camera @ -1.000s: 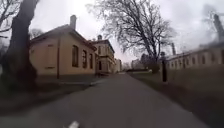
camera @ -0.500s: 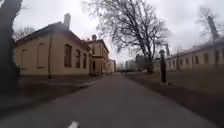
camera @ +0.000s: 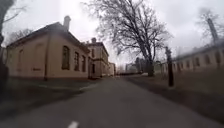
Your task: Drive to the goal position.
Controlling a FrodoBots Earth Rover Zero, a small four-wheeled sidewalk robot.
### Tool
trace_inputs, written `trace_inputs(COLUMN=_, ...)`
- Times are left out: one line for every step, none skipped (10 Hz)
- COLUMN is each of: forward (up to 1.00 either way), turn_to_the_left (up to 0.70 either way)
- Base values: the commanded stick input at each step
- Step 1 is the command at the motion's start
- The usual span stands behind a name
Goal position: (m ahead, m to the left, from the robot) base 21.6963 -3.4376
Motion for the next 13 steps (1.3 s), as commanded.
trace_inputs(forward=1.0, turn_to_the_left=0.01)
trace_inputs(forward=1.0, turn_to_the_left=0.01)
trace_inputs(forward=1.0, turn_to_the_left=0.01)
trace_inputs(forward=1.0, turn_to_the_left=0.01)
trace_inputs(forward=1.0, turn_to_the_left=0.01)
trace_inputs(forward=1.0, turn_to_the_left=0.01)
trace_inputs(forward=1.0, turn_to_the_left=0.01)
trace_inputs(forward=1.0, turn_to_the_left=0.01)
trace_inputs(forward=1.0, turn_to_the_left=0.01)
trace_inputs(forward=1.0, turn_to_the_left=0.01)
trace_inputs(forward=1.0, turn_to_the_left=-0.21)
trace_inputs(forward=1.0, turn_to_the_left=-0.39)
trace_inputs(forward=1.0, turn_to_the_left=-0.39)
